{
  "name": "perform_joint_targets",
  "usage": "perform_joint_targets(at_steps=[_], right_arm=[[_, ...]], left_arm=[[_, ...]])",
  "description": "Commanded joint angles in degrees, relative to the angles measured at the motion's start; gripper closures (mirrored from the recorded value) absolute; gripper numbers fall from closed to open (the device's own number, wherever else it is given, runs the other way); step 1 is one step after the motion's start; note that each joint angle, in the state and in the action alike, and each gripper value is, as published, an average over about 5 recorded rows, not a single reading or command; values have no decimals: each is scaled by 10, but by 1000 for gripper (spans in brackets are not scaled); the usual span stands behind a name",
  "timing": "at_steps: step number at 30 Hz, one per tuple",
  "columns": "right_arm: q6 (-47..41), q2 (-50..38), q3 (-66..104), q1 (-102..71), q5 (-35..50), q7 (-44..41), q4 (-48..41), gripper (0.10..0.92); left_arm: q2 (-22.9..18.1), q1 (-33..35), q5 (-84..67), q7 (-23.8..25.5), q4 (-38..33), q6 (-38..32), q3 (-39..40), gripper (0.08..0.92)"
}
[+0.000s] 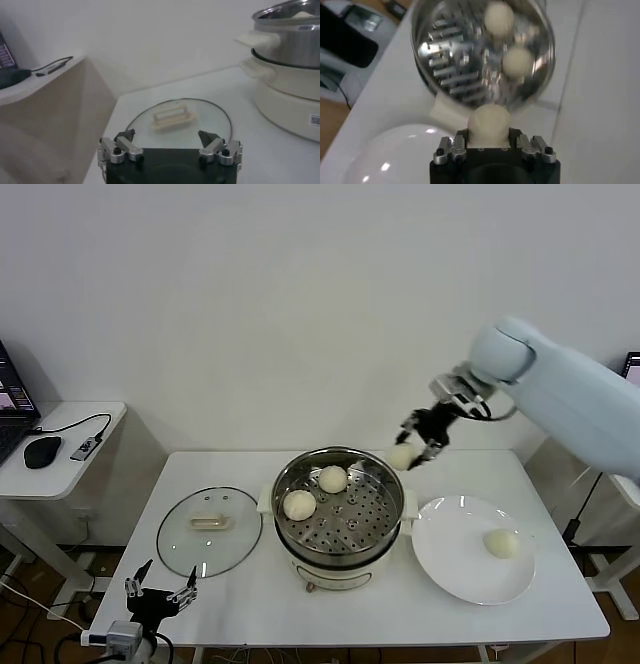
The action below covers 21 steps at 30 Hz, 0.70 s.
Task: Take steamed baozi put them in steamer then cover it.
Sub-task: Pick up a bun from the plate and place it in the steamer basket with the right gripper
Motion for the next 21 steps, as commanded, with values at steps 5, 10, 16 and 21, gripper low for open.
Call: perform_joint_targets(at_steps=[5, 10, 16, 21], right_arm=[[223, 113, -89, 34, -69, -22, 69, 516], [230, 112, -109, 10, -137, -9, 115, 516], [247, 136, -99, -18, -211, 12, 115, 516], [253, 148, -96, -35, -242, 18, 119, 516]], left_arm=[[-5, 0, -1, -1, -7, -1, -1, 177], [-5, 0, -3, -1, -8, -2, -1, 177], [-4, -2, -4, -2, -5, -2, -1, 177], [-5, -2, -6, -2, -5, -2, -2, 177]])
